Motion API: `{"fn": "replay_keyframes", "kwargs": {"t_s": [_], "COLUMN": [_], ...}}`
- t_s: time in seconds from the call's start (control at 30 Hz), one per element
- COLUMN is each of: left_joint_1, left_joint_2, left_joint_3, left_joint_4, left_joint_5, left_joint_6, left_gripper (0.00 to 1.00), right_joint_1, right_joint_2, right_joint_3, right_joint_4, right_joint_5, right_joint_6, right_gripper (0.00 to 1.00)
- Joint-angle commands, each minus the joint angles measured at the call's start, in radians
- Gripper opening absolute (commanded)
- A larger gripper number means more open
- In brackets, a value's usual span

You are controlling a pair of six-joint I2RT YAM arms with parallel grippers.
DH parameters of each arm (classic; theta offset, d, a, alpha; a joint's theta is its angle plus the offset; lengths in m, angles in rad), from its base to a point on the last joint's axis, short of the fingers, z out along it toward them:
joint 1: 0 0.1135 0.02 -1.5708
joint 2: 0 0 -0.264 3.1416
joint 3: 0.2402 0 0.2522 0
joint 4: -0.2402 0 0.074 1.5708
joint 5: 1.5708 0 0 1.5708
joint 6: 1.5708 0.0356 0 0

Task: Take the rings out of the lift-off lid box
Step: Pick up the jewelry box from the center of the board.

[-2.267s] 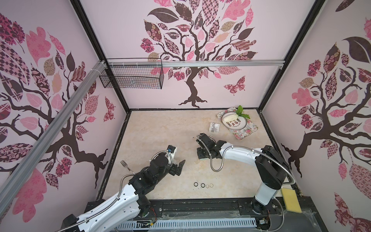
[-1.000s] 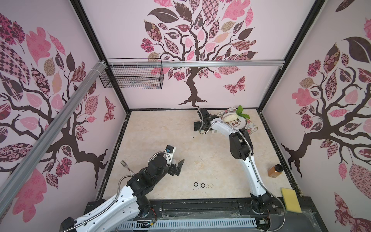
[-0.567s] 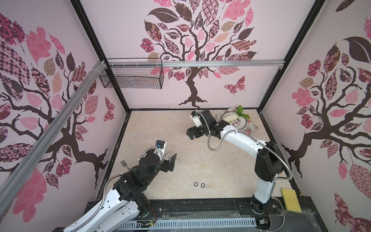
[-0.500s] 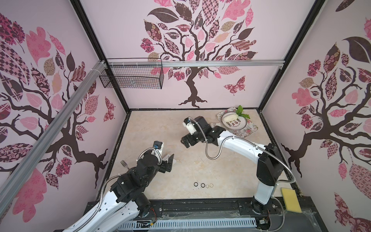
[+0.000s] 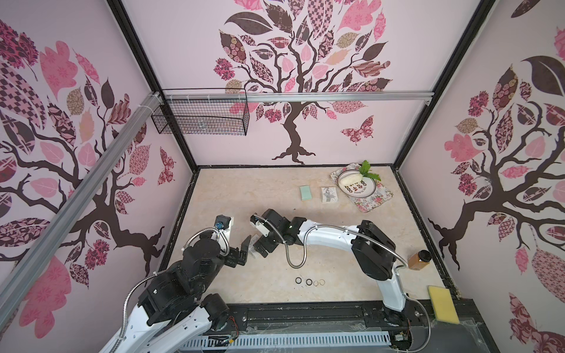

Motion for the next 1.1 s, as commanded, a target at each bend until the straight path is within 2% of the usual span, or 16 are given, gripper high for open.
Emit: {"fn": "replay_keyframes", "kwargs": {"t_s": [0.0,0.27,0.47,0.67,0.87,1.07], "left_joint_1": [0.003,0.003,0.003,0.004,0.003,0.004], "left_joint_2": [0.008,-0.02,-0.041,-0.041,-0.032,0.025], "left_joint_3": [0.01,-0.017,-0.036,-0.04,-0.04,-0.056], "left_joint_4": [-0.021,-0.006,0.0,0.004,0.005,0.08], "left_joint_5": [0.038,0.061,0.062,0.068,0.071,0.088], "left_joint_6": [0.024,0.029,0.027,0.03,0.029,0.056], "left_gripper": [0.98,0.98,0.98,0.98,0.98,0.98], "right_joint_1": [0.019,0.068,0.074,0.074,0.057,-0.052], "right_joint_2": [0.084,0.184,0.236,0.232,0.161,-0.044], "right_joint_3": [0.088,0.193,0.23,0.215,0.13,-0.047], "right_joint_4": [-0.002,-0.046,-0.079,-0.081,-0.04,0.024], "right_joint_5": [0.012,0.018,0.076,0.101,0.105,-0.008], "right_joint_6": [0.009,0.028,0.054,0.063,0.095,0.152], "right_gripper": [1.0,1.0,0.99,0.89,0.7,0.68]}}
